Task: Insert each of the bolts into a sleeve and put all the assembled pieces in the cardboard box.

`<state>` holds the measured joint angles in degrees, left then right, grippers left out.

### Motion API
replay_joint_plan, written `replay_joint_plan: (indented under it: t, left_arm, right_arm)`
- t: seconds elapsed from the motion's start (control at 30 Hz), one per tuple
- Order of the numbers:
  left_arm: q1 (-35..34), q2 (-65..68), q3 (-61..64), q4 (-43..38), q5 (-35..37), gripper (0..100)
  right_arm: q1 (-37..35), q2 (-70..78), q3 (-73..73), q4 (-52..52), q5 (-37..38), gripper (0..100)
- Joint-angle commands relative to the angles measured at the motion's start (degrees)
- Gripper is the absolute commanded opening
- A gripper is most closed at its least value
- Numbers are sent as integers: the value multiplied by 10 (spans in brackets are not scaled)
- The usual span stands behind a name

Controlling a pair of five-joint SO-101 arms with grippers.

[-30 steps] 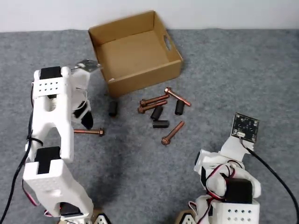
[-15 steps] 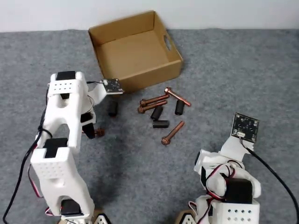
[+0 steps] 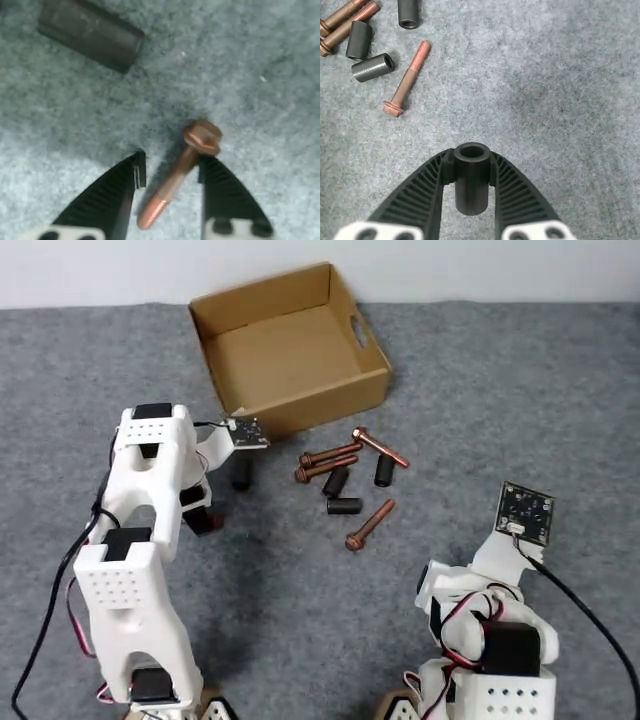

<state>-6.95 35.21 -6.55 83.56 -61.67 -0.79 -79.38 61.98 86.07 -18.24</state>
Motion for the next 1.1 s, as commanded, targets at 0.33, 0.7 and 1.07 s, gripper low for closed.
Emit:
replay_joint_plan:
  t: [0.33,0.7,1.07]
  left_arm:
    - [33,-78,-4,98,105,19]
    - [34,-314,69,170,363,6]
    - [77,-701,285,32,513,5]
  right_arm:
    - [7,-3,-4,-13,-5,8]
    - [3,-99,7,-10,-2,8]
    - [-77,-152,11,-12,-2,8]
